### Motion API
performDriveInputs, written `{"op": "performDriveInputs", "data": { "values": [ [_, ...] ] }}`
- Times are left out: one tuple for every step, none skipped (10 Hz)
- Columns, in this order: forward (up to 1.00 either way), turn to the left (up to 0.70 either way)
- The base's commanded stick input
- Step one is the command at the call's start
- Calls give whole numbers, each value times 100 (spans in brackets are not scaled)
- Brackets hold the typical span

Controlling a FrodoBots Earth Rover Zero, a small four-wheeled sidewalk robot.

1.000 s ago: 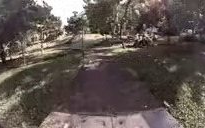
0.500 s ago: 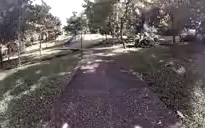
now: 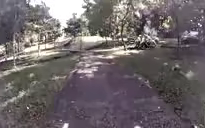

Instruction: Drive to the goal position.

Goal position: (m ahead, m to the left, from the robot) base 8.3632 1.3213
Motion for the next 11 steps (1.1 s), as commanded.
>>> {"op": "performDriveInputs", "data": {
  "values": [
    [70, 0],
    [70, 0],
    [70, 0],
    [70, 0],
    [70, 0],
    [70, 0],
    [70, 0],
    [70, 0],
    [70, 0],
    [70, 0],
    [70, 0]
  ]
}}
